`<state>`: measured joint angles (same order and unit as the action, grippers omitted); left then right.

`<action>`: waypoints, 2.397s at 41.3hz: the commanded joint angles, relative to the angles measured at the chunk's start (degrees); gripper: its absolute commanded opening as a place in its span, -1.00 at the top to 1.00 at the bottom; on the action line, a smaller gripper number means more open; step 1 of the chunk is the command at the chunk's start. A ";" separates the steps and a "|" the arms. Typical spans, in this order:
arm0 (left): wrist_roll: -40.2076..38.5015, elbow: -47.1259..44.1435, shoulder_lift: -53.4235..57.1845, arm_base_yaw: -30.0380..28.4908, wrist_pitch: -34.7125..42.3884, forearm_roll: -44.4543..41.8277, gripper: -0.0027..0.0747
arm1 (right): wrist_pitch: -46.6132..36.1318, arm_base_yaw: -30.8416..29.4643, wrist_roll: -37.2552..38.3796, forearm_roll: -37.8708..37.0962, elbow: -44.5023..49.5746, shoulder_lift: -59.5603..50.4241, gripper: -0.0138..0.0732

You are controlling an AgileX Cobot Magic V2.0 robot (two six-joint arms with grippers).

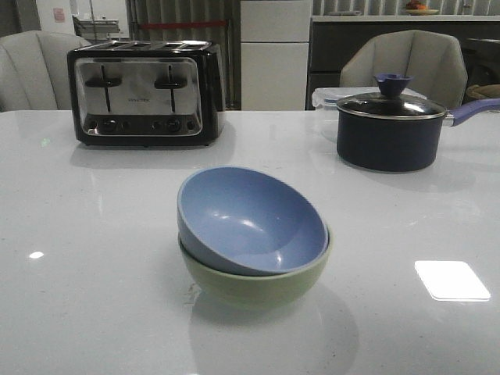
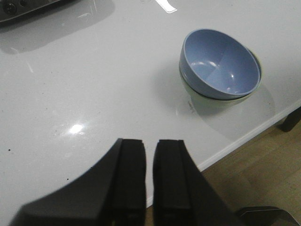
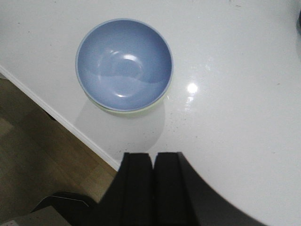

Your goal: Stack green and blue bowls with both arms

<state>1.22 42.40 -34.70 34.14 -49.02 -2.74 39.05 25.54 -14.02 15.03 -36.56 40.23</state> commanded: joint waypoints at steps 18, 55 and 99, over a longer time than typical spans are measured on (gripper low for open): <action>-0.50 1.50 -0.10 0.48 4.33 0.03 0.69 | -3.53 -0.05 -0.43 -2.32 -1.61 -0.25 0.62; 6.60 -32.07 31.80 -30.29 38.14 10.46 0.69 | -3.53 -0.05 -0.43 -2.31 -1.61 -0.25 0.62; 6.60 -42.85 36.20 -31.71 53.89 10.57 0.69 | -3.52 -0.05 -0.43 -2.31 -1.61 -0.25 0.62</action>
<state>7.65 -0.19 0.22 2.45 0.00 7.27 39.15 25.54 -14.02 12.77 -36.56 40.19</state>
